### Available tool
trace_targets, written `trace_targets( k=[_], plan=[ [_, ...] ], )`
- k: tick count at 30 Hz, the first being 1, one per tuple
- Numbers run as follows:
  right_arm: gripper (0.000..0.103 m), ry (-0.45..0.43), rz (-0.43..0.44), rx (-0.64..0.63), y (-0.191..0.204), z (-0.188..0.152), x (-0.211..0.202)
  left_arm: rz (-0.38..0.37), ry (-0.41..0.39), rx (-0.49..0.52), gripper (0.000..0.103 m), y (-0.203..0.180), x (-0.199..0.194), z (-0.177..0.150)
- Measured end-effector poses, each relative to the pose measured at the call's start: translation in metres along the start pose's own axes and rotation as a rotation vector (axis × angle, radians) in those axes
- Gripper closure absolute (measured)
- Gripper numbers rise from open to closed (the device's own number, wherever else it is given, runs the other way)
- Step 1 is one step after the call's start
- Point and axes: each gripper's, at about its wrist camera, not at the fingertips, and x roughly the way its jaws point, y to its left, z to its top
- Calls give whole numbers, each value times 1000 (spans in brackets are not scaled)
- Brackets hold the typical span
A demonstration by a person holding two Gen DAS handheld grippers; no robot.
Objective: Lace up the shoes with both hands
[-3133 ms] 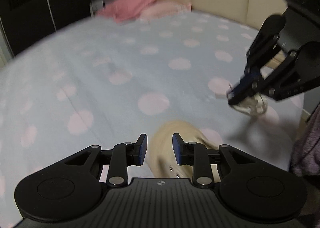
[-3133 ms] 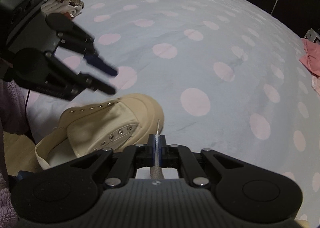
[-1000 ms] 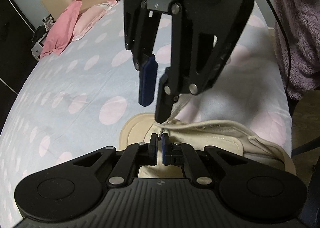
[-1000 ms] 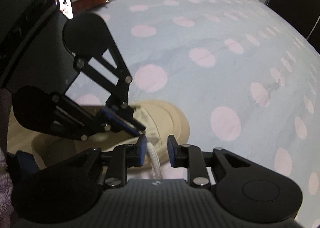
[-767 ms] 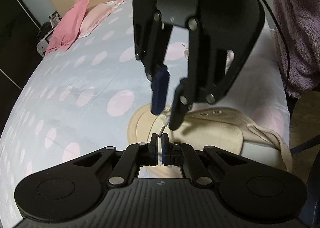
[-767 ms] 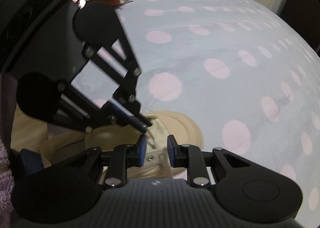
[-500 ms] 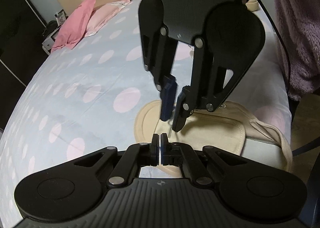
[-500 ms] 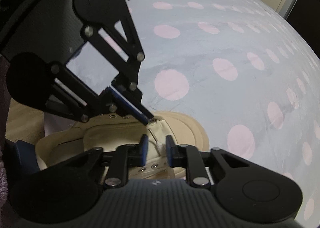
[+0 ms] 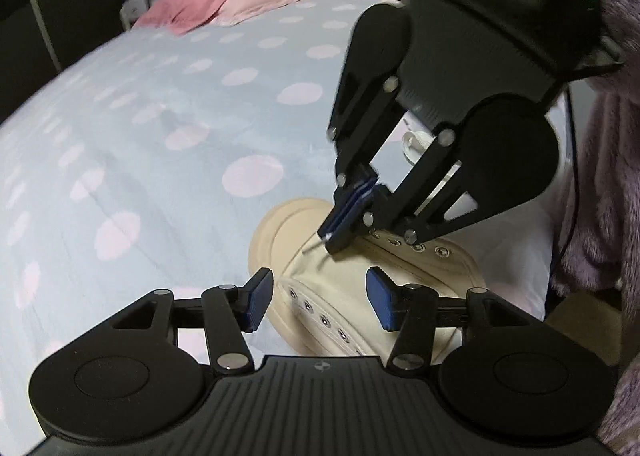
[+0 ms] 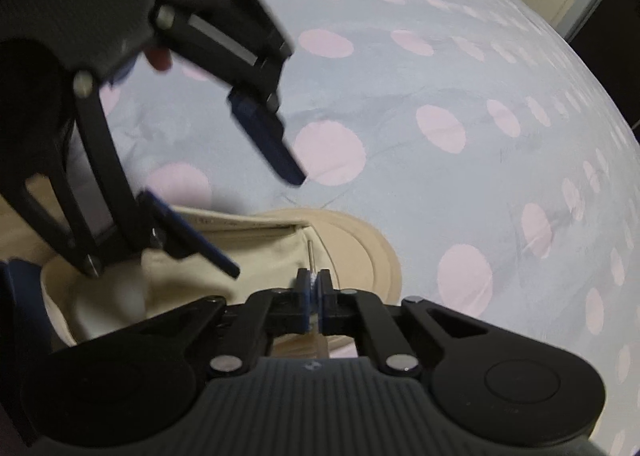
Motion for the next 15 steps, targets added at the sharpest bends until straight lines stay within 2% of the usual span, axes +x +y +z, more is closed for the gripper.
trace_targets(
  k=[8,10,13,15],
  plan=[
    [99,-89,32,111,-17,5,-16,-16,41,-147,58,18,1,-3],
    [99,-129,42,139,-21,8,-22,-34,52,-168,67,21,1,-1],
    [99,-181,81,187,-34,18,-26,-39,62,-158,75,23,-2,-1],
    [99,-183,94,199,-12,21,-34,-34,72,-150,81,24,-3,-2]
  ],
)
